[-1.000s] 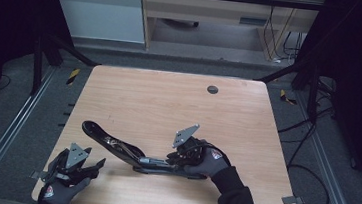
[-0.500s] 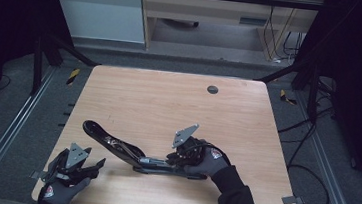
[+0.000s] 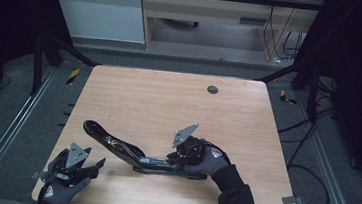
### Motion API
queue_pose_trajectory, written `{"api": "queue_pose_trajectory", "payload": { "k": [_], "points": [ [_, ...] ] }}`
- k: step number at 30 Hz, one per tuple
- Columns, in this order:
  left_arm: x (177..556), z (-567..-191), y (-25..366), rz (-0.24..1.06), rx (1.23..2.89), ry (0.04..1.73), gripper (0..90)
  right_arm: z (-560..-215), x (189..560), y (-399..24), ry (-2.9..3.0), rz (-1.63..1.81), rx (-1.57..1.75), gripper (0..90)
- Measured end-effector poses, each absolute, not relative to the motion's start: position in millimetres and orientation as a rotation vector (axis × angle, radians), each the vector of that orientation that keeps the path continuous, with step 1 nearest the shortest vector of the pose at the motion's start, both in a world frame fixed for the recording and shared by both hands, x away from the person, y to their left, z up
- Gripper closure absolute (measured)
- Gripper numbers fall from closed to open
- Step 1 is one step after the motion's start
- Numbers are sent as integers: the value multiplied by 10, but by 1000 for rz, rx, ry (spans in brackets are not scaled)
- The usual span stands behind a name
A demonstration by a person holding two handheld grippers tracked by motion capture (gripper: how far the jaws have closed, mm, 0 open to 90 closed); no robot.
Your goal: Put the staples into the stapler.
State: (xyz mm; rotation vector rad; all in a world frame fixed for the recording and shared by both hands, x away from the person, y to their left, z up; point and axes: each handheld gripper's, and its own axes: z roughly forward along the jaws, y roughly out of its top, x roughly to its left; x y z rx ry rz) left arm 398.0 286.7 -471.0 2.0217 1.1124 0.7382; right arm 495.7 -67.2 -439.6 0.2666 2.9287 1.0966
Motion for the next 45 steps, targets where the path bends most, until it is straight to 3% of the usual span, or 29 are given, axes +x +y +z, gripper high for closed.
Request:
{"api": "queue_pose_trajectory", "payload": {
  "k": [45],
  "points": [
    [3980, -4711, 2869, 739, 2024, 1112, 365, -4410, 4978, -667, 2947, 1097, 241, 784]
  ]
}}
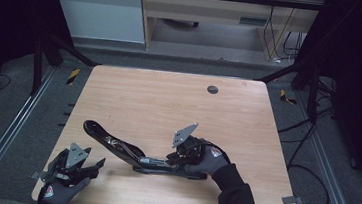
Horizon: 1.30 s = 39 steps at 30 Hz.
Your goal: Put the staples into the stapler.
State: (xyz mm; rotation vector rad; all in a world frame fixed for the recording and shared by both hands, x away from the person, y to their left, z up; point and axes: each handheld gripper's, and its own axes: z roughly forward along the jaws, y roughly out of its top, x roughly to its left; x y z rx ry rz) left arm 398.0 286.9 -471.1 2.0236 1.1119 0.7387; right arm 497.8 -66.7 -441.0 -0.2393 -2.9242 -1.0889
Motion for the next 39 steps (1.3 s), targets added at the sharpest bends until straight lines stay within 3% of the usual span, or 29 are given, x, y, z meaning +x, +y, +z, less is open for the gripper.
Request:
{"api": "queue_pose_trajectory", "payload": {
  "k": [27, 39],
  "points": [
    [3978, -4708, 2868, 739, 2021, 1113, 364, -4371, 4945, -707, -2935, -1151, -335, 737],
    [3973, -4705, 2861, 742, 2022, 1112, 363, -4321, 4834, -823, -2948, -1184, -498, 900]
  ]
}}
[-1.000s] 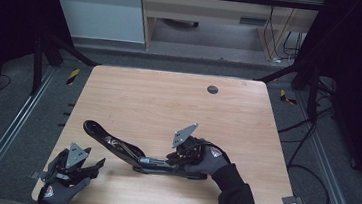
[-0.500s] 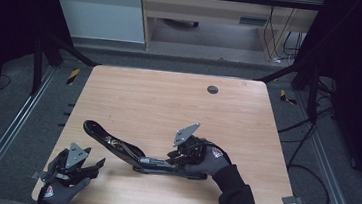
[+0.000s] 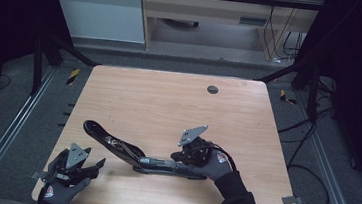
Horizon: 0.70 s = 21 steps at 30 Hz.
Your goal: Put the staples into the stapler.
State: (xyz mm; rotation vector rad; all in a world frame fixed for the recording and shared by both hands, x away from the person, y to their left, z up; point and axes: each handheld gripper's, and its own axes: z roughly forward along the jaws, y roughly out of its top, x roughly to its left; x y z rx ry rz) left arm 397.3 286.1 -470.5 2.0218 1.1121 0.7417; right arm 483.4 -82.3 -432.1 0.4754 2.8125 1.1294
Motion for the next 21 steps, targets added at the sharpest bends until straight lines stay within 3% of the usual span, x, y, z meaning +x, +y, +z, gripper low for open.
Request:
{"api": "queue_pose_trajectory", "payload": {
  "k": [21],
  "points": [
    [3964, -4693, 2860, 746, 2017, 1106, 363, -4363, 4746, -836, 2748, 1164, 517, 900]
  ]
}}
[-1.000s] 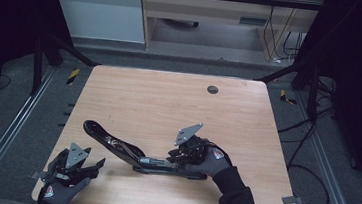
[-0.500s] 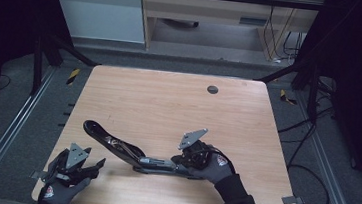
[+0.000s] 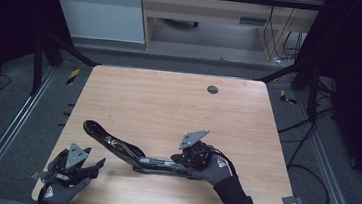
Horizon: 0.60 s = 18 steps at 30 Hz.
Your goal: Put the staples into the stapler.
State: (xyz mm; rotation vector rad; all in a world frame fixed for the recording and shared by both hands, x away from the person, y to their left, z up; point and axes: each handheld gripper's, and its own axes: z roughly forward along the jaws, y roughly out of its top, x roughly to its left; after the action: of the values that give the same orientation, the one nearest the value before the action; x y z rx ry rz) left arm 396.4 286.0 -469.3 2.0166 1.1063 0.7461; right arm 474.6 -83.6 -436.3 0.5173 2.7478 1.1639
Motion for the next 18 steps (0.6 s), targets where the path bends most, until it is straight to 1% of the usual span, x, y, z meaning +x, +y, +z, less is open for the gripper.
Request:
{"api": "queue_pose_trajectory", "payload": {
  "k": [1, 5, 7, 9, 13, 18],
  "points": [
    [3962, -4692, 2859, 745, 2015, 1106, 362, -4349, 4737, -843, 2726, 1169, 533, 881],
    [3957, -4685, 2859, 739, 2001, 1102, 361, -4290, 4701, -890, 2636, 1213, 596, 853],
    [3952, -4676, 2863, 732, 1993, 1099, 360, -4268, 4680, -947, 2587, 1259, 633, 815],
    [3949, -4670, 2865, 723, 1982, 1096, 358, -4264, 4660, -998, 2560, 1265, 674, 804],
    [3935, -4649, 2865, 717, 1967, 1083, 350, -4255, 4635, -1126, 2475, 1263, 744, 740],
    [3918, -4622, 2858, 709, 1954, 1064, 337, -4271, 4610, -1266, 2398, 1283, 844, 695]
  ]
}}
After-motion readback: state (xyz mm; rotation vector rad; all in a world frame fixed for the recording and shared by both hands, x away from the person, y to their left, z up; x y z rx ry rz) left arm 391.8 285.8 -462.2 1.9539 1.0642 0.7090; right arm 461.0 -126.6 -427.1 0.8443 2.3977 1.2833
